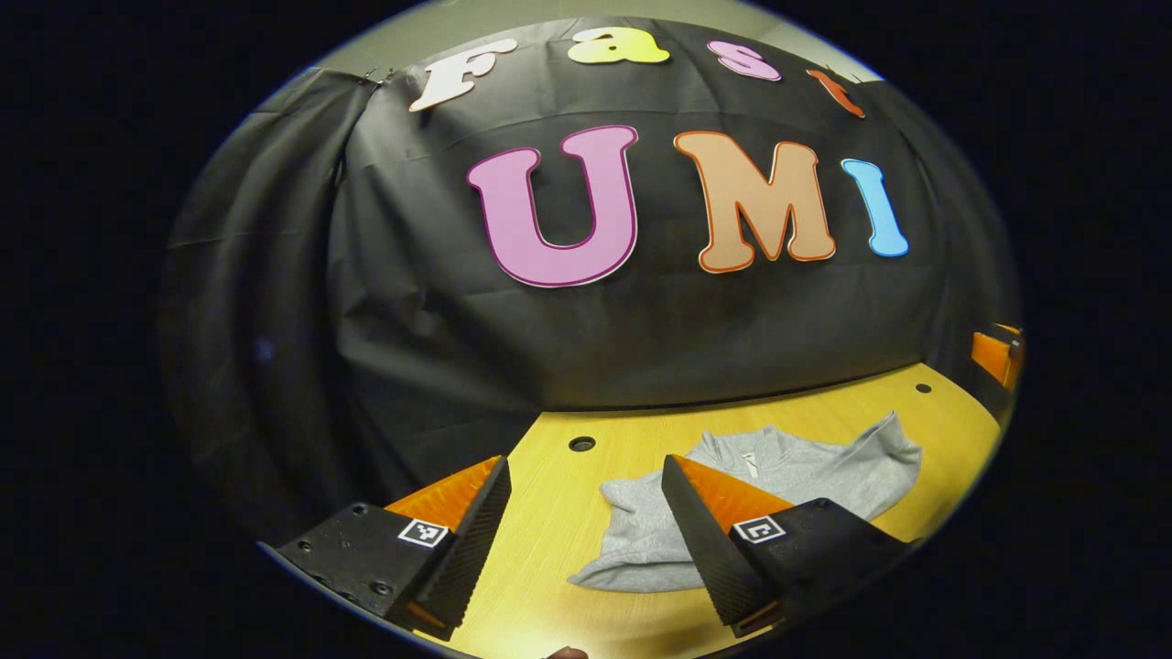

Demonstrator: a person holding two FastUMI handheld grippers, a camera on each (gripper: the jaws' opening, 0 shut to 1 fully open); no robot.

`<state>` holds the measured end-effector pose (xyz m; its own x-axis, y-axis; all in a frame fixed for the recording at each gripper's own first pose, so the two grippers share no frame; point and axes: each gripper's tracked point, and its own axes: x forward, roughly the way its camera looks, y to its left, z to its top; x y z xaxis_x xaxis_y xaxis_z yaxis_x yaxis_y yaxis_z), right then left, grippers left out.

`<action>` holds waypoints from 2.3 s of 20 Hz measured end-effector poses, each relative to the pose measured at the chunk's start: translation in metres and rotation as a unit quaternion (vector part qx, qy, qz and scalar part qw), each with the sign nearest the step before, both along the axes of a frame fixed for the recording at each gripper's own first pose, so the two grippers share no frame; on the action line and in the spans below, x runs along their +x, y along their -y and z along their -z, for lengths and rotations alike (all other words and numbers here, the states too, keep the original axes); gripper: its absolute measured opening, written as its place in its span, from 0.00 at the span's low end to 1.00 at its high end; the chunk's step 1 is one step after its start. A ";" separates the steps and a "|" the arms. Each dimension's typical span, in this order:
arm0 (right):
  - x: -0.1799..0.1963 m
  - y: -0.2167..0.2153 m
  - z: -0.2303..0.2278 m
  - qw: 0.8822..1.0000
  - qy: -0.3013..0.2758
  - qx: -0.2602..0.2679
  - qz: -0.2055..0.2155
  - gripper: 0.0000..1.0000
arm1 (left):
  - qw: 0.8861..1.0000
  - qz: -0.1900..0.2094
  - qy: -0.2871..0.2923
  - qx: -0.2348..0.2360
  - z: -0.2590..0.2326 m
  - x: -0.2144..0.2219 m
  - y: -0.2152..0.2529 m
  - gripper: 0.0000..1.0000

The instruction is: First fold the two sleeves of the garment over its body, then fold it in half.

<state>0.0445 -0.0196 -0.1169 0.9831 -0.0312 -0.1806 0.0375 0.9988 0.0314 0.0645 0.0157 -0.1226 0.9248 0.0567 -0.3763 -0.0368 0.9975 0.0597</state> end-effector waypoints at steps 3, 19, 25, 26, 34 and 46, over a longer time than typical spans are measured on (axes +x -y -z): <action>-0.001 -0.012 0.000 1.000 0.001 0.009 -0.007 0.95 | 1.000 -0.002 0.007 -0.009 -0.008 -0.003 0.005 0.96; -0.001 -0.026 -0.012 0.999 0.017 0.021 -0.017 0.96 | 0.999 0.020 0.037 -0.012 -0.030 0.000 0.027 1.00; 0.001 -0.033 -0.018 0.999 0.029 0.012 -0.026 0.96 | 0.999 0.020 0.046 -0.007 -0.033 0.004 0.027 0.97; 0.000 -0.033 -0.019 0.999 0.031 0.009 -0.027 0.96 | 0.999 0.021 0.046 -0.006 -0.033 0.004 0.027 0.96; -0.006 -0.032 -0.022 0.999 0.043 0.008 -0.028 0.96 | 0.998 0.019 0.057 -0.004 -0.039 0.005 0.025 1.00; -0.010 -0.046 -0.025 0.998 0.053 0.002 -0.036 0.95 | 0.998 0.005 0.064 -0.004 -0.043 0.002 0.008 0.96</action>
